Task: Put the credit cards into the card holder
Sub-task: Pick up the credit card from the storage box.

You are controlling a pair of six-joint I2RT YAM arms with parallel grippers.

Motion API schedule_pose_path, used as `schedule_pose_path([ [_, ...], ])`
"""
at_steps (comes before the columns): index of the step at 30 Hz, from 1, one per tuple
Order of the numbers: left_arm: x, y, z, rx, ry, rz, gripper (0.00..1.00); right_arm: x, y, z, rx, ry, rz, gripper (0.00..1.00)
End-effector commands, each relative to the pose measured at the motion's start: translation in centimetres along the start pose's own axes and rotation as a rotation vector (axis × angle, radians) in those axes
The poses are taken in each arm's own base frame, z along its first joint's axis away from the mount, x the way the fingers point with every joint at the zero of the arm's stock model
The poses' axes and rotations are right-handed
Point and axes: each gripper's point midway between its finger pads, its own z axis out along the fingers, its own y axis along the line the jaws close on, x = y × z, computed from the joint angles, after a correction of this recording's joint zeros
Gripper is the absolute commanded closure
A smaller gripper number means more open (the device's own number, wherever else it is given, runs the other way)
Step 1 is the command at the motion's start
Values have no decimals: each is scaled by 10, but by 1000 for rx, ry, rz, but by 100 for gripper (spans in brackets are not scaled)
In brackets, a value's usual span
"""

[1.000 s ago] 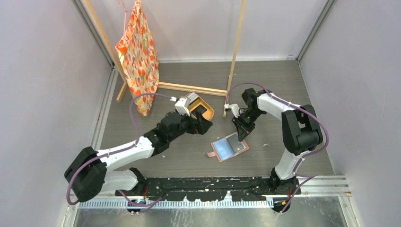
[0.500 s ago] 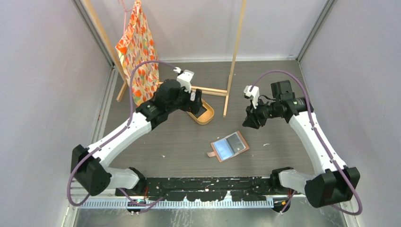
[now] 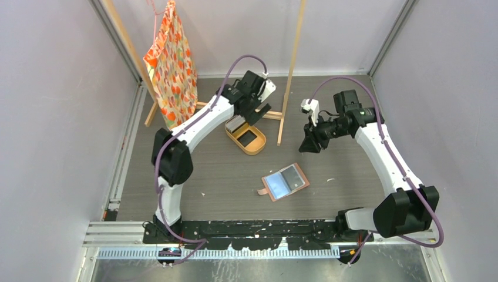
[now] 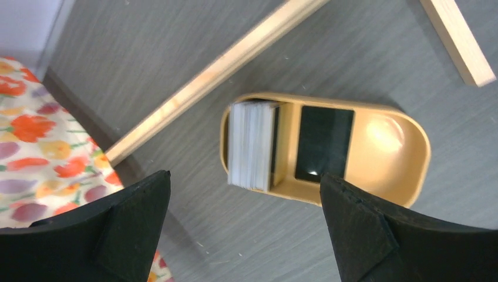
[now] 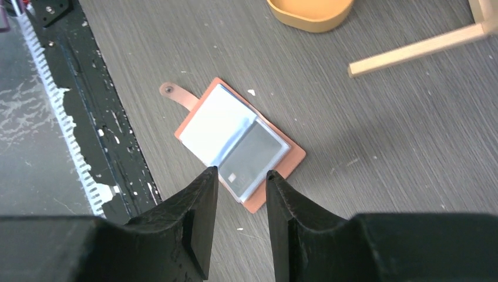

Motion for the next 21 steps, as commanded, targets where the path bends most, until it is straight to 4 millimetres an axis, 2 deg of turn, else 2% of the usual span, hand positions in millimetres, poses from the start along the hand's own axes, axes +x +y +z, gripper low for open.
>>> schedule_pose_path([
  [1, -9, 29, -8, -100, 66, 63, 0, 18, -16, -9, 44, 20, 32, 59],
  [5, -33, 34, -5, -86, 32, 116, 0, 26, -25, -19, 55, -11, 80, 59],
  [8, -36, 32, 6, -82, 17, 154, 0, 33, -37, -25, 78, -18, 122, 59],
  [10, -22, 25, 20, -66, 46, 180, 1, 40, -44, -26, 79, -18, 158, 59],
  [12, -7, 20, 34, -67, 71, 190, 6, 46, -48, -25, 73, -11, 179, 59],
  [15, 13, 11, 47, -68, 80, 178, 10, 52, -54, -24, 70, -2, 202, 59],
  [18, 21, 7, 48, -81, 50, 181, 11, 59, -58, -24, 65, 2, 229, 59],
  [21, 14, 8, 41, -83, 4, 159, 13, 64, -62, -25, 65, 1, 251, 59],
])
